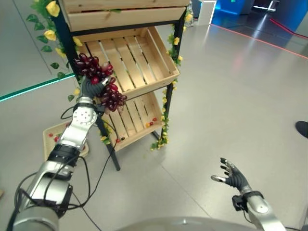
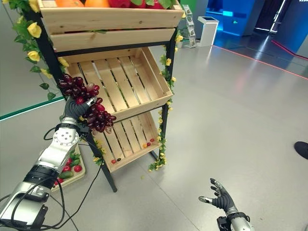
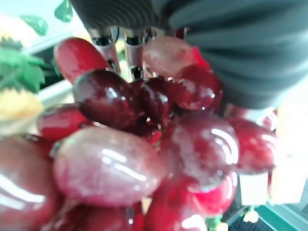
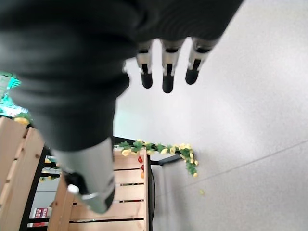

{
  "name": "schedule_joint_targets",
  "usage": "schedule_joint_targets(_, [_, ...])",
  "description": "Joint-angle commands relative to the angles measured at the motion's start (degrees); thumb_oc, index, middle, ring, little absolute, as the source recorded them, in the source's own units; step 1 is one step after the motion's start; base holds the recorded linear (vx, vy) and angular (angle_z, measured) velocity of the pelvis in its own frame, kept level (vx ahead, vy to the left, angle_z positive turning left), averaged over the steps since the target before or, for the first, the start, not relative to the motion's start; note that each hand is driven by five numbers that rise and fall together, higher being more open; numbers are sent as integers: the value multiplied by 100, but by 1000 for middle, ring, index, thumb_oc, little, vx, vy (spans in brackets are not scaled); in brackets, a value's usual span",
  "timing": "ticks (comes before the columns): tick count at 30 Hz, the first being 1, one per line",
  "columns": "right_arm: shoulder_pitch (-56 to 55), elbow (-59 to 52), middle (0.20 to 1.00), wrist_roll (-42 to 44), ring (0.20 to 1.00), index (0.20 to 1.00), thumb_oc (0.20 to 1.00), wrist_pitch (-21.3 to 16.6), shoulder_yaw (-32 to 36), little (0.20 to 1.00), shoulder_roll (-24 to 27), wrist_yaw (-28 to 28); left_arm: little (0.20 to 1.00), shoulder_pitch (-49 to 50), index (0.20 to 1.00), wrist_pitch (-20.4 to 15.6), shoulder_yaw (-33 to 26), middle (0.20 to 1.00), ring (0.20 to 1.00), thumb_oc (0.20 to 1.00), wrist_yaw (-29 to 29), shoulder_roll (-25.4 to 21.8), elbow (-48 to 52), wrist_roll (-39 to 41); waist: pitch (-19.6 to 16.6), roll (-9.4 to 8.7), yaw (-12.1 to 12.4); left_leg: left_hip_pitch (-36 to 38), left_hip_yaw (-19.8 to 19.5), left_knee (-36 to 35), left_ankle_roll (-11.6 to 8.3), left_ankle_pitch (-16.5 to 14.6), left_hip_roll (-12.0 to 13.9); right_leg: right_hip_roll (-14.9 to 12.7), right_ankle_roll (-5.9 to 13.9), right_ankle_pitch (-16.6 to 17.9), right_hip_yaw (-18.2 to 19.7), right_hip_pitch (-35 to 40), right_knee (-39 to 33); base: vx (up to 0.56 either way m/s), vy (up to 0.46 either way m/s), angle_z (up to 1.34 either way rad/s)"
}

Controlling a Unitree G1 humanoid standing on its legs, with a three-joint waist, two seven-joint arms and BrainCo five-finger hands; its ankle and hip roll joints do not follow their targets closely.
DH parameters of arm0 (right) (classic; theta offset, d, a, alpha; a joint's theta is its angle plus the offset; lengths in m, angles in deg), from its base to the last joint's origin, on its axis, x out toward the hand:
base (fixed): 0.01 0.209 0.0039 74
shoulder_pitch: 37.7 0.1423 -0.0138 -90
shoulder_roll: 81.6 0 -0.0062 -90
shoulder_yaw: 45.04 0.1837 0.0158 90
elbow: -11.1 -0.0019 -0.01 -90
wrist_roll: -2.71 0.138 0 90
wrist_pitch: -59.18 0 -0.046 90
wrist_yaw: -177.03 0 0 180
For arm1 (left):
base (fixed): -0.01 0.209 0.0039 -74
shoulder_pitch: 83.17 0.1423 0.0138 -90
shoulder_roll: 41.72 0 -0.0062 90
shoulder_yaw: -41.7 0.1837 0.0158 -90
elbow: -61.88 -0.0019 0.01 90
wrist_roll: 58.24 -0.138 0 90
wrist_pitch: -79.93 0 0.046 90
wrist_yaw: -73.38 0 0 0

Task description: Pick up the fruits from the basket on one side to the basket on the other side

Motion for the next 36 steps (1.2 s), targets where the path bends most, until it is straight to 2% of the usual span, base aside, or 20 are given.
schedule_joint_targets(1, [406, -151, 1000, -37, 1000, 1000, 1000, -160, 38, 1000, 172, 51, 200, -1052, 200, -332, -108, 200, 200, 200, 168, -69, 49, 20, 135, 104, 9, -83, -132, 716, 730, -689, -611, -102, 218, 500, 607, -722, 1675, -90, 199, 4])
schedule_joint_targets(3, [480, -161, 1000, -37, 1000, 1000, 1000, -162, 24, 1000, 203, 95, 200, -1107, 200, -325, -66, 200, 200, 200, 174, -79, 35, 26, 325, 169, -39, -33, -124, 743, 810, -720, -632, -132, 147, 699, 762, -1062, 2217, -80, 168, 4])
schedule_joint_targets(6, [535, -163, 1000, -9, 1000, 1000, 1000, -174, 1, 1000, 172, 134, 200, -1118, 200, -299, -62, 200, 200, 200, 181, -88, 33, -42, 415, 205, -50, 48, -103, 772, 811, -818, -641, -16, 68, 446, 670, -1322, 2140, 62, 75, -2])
schedule_joint_targets(7, [578, -127, 1000, 9, 1000, 1000, 1000, -197, -3, 1000, 162, 164, 200, -1074, 200, -321, -85, 200, 200, 200, 181, -68, 22, -47, 441, 201, -107, 144, -127, 741, 779, -867, -674, 115, 28, 284, 585, -1463, 1693, 146, -25, -14])
schedule_joint_targets(9, [622, -167, 1000, 22, 1000, 1000, 1000, -223, 4, 1000, 186, 179, 200, -1098, 200, -338, -103, 200, 200, 200, 179, -47, -13, -48, 549, 143, -199, 276, -204, 755, 689, -949, -698, 121, 86, 486, 590, -1769, 831, 180, -61, -6])
schedule_joint_targets(11, [622, -245, 1000, -6, 1000, 1000, 1000, -206, 10, 1000, 208, 210, 200, -1089, 200, -353, -88, 200, 200, 200, 176, -38, -28, -47, 598, 134, -260, 404, -262, 794, 606, -1084, -627, 81, 173, 637, 560, -1781, 448, 190, -90, 35])
schedule_joint_targets(14, [591, -230, 1000, -11, 1000, 1000, 1000, -214, 17, 1000, 201, 236, 200, -1036, 200, -382, -62, 200, 200, 200, 157, 29, -74, -20, 508, 90, -283, 593, -309, 738, 529, -1212, -631, -10, 199, 814, 551, -1702, 418, 207, -174, 64])
schedule_joint_targets(16, [613, -215, 1000, -10, 1000, 1000, 1000, -217, 6, 1000, 212, 234, 200, -971, 200, -400, -93, 200, 200, 200, 151, 95, -93, 11, 445, 145, -295, 660, -326, 695, 491, -1210, -582, 14, 189, 814, 496, -1668, 442, 146, -166, 32])
schedule_joint_targets(18, [661, -274, 1000, -1, 1000, 1000, 1000, -203, 2, 1000, 309, 195, 200, -883, 200, -407, -114, 200, 200, 200, 122, 150, -70, 61, 375, 301, -351, 726, -367, 632, 382, -1147, -380, 177, 77, 704, 439, -1718, 614, 165, -209, 11])
schedule_joint_targets(19, [661, -274, 1000, -1, 1000, 1000, 1000, -203, 2, 1000, 309, 195, 200, -883, 200, -407, -115, 200, 200, 200, 122, 150, -70, 61, 374, 302, -353, 724, -368, 632, 382, -1147, -378, 178, 76, 702, 437, -1719, 616, 162, -222, 4])
schedule_joint_targets(21, [706, -325, 1000, 8, 1000, 1000, 1000, -210, -35, 1000, 414, 130, 200, -870, 200, -428, -144, 200, 200, 200, 133, 199, -136, 131, 289, 492, -412, 831, -382, 511, 243, -1008, -123, 384, -47, 429, 304, -1704, 788, 176, -230, 8])
schedule_joint_targets(22, [706, -325, 1000, 9, 1000, 1000, 1000, -210, -35, 1000, 415, 130, 200, -869, 200, -428, -145, 200, 200, 200, 133, 200, -136, 131, 289, 494, -413, 831, -382, 509, 242, -1007, -122, 385, -47, 428, 303, -1705, 789, 165, -237, 10])
schedule_joint_targets(23, [740, -364, 1000, 36, 1000, 1000, 1000, -219, -70, 1000, 479, 114, 200, -849, 200, -438, -189, 200, 200, 200, 151, 223, -141, 142, 239, 586, -438, 831, -387, 539, 161, -845, 39, 525, -126, 287, 274, -1683, 827, 131, -219, 5])
schedule_joint_targets(26, [771, -364, 1000, 71, 1000, 1000, 1000, -249, -104, 1000, 561, 89, 200, -750, 200, -462, -242, 200, 200, 200, 163, 272, -173, 177, 202, 683, -453, 766, -436, 765, 62, -447, 220, 791, -277, 148, 352, -1622, 827, 136, -243, 0])
schedule_joint_targets(27, [769, -366, 1000, 73, 1000, 1000, 1000, -249, -106, 1000, 566, 88, 200, -743, 200, -463, -248, 200, 200, 200, 162, 274, -171, 176, 200, 693, -454, 768, -436, 767, 52, -449, 233, 803, -285, 148, 349, -1619, 822, 133, -235, -12])
schedule_joint_targets(28, [760, -394, 1000, 64, 1000, 1000, 1000, -255, -160, 1000, 615, 41, 200, -623, 200, -474, -300, 200, 200, 200, 139, 317, -178, 204, 193, 706, -407, 609, -488, 1232, 7, -108, 306, 954, -416, 65, 386, -1416, 703, 123, -253, -16])
schedule_joint_targets(30, [749, -429, 1000, 88, 1000, 1000, 1000, -279, -182, 1000, 652, 41, 200, -559, 200, -463, -326, 200, 200, 200, 135, 292, -187, 171, 270, 571, -301, 170, -681, 2146, 5, 226, 283, 1003, -579, -18, 440, -1120, 568, 120, -305, -20])
schedule_joint_targets(32, [728, -454, 1000, 147, 1000, 1000, 1000, -294, -183, 1000, 674, 34, 200, -525, 200, -455, -349, 200, 200, 200, 157, 277, -221, 189, 359, 442, -220, -63, -876, 2544, 62, 219, 132, 1014, -684, -80, 522, -943, 554, 103, -192, -15])
schedule_joint_targets(35, [653, -413, 1000, 40, 1000, 1000, 1000, -295, -151, 1000, 678, 122, 200, -335, 200, -426, -414, 200, 200, 200, 158, 235, -222, 159, 402, 350, -99, -517, -925, 2013, 220, -186, -45, 1050, -653, -225, 684, -635, 482, 143, -83, -21])
schedule_joint_targets(36, [652, -391, 1000, 37, 1000, 1000, 1000, -307, -152, 1000, 676, 130, 200, -313, 200, -424, -422, 200, 200, 200, 167, 230, -231, 149, 394, 331, -62, -672, -993, 1707, 229, -176, -72, 1058, -625, -212, 733, -599, 465, 120, -15, 7])
